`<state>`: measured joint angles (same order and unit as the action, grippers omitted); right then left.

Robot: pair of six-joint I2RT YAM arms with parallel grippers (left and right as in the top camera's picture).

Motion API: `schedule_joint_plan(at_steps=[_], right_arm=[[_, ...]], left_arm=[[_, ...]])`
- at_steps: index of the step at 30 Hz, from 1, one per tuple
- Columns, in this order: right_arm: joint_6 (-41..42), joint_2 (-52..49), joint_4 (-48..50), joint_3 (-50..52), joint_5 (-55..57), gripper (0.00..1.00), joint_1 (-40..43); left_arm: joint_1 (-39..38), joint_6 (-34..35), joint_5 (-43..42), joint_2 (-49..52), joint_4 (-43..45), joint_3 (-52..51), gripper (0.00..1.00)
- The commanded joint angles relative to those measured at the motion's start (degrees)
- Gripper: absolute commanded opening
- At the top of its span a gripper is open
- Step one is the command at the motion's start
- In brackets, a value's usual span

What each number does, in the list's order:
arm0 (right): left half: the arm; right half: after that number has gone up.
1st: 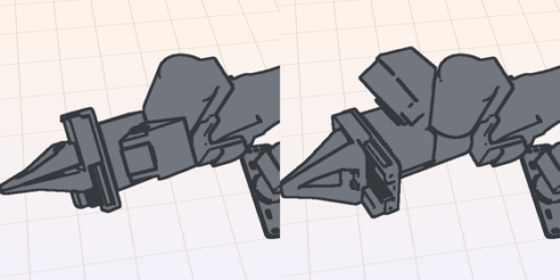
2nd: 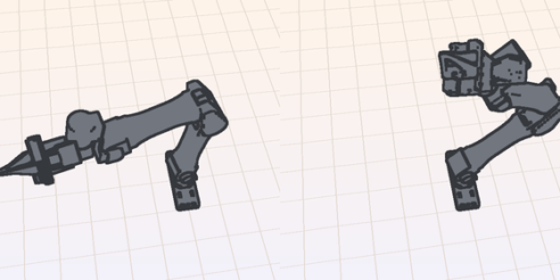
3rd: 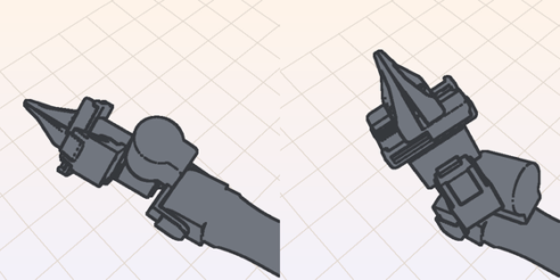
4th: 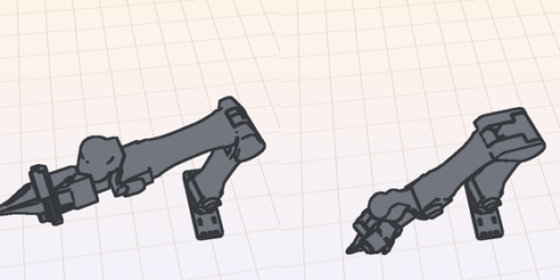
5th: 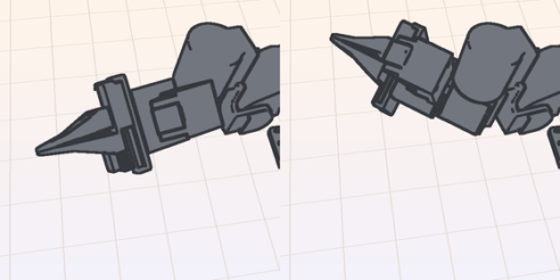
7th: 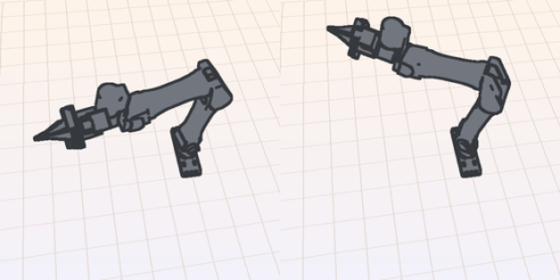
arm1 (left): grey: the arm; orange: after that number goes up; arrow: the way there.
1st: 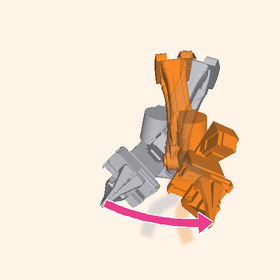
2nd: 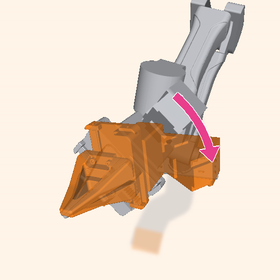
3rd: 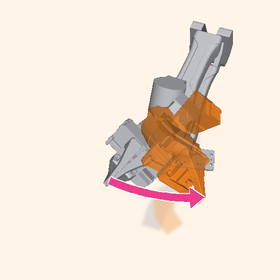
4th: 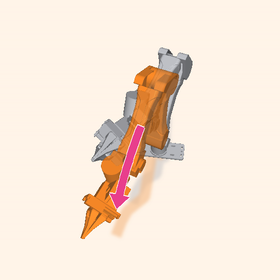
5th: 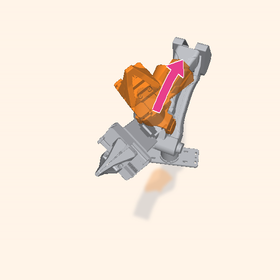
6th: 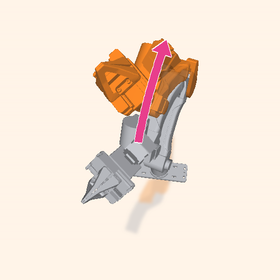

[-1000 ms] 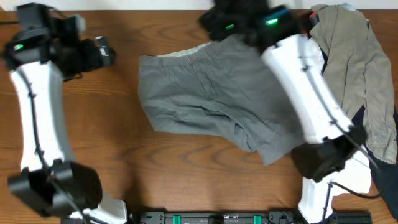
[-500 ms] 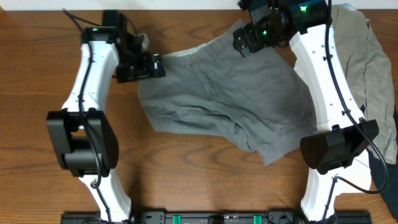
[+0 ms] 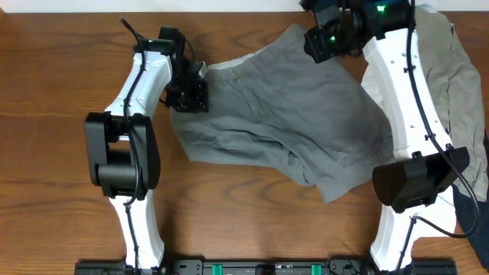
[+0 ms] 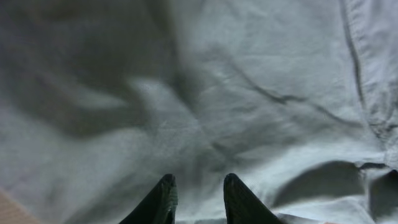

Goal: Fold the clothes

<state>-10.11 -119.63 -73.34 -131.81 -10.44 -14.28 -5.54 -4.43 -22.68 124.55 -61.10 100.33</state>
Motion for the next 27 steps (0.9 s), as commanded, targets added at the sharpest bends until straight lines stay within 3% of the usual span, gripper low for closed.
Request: schedule_joint_plan(at_steps=[1,7,13,23,27], right_arm=[[-0.22,-0.39,0.52,-0.07,0.09,0.28,0.63],[-0.22,-0.39,1.4,-0.07,0.11,0.3,0.94],[-0.15,-0.39,1.92,-0.07,0.09,0.34,0.94],[0.44,-0.39,-1.16,-0.07,0.09,0.39,0.94],[0.44,-0.39,-2.43,-0.07,0.09,0.4,0.94]], left_arm=[[-0.07,0.61,1.77,2.1,-0.09,-0.17,0.27],[-0.07,2.19,5.81,5.07,2.08,-0.17,0.27],[-0.07,3.06,5.84,7.85,11.65,-0.17,0.27],[-0.04,3.19,5.86,12.98,43.54,-0.15,0.27],[0.07,4.55,9.79,13.66,54.93,-0.04,0.28]])
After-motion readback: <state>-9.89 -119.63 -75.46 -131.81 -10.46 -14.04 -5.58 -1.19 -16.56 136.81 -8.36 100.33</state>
